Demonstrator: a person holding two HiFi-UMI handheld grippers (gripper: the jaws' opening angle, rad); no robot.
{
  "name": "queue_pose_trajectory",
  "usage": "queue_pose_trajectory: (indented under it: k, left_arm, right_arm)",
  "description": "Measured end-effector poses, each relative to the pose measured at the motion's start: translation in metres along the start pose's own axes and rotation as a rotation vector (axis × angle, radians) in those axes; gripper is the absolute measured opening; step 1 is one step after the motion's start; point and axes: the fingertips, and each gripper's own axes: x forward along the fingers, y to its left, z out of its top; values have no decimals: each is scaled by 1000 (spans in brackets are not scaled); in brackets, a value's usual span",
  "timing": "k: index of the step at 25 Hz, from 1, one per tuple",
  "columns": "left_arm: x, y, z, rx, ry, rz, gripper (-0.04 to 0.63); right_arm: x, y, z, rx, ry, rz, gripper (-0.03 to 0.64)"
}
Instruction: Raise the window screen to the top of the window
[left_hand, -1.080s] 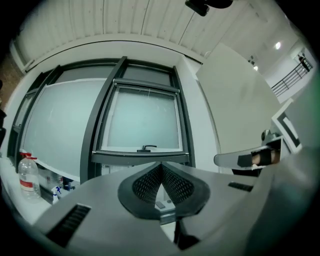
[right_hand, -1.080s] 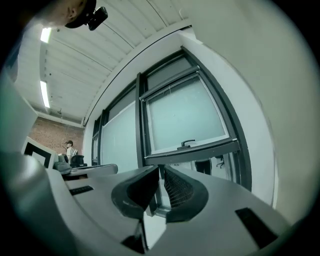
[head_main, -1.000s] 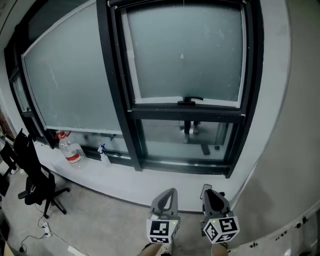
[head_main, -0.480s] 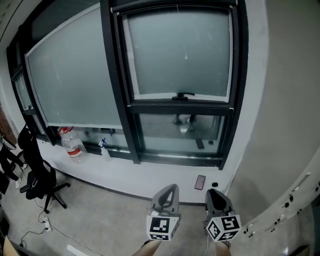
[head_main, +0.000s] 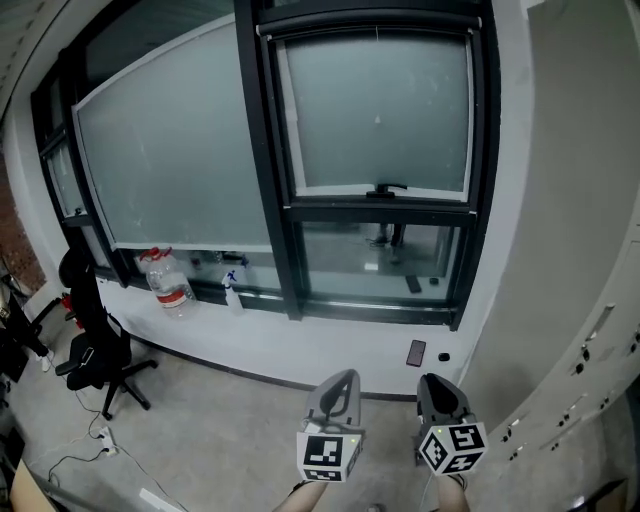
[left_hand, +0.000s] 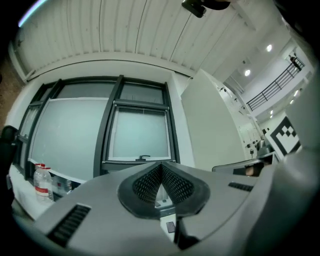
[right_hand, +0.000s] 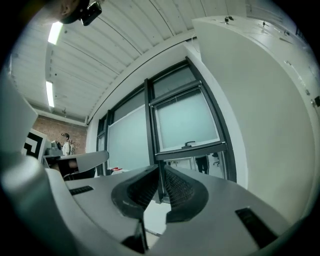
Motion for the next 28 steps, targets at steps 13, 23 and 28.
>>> queue_pose_trajectory:
  k: [13,23,28]
  left_arm:
    - [-235,-17,34,-78,-31,-18,5]
    - [-323,-34,35,-80,19,-56,5]
    - [-321,-47,33,-97,31,-52,5]
  right_arm:
    - [-186,168,4,36,-61,-27,40]
    - [-282,203,3,64,-77,-95,37]
    - [-301,191,0,105,-81,-147,31]
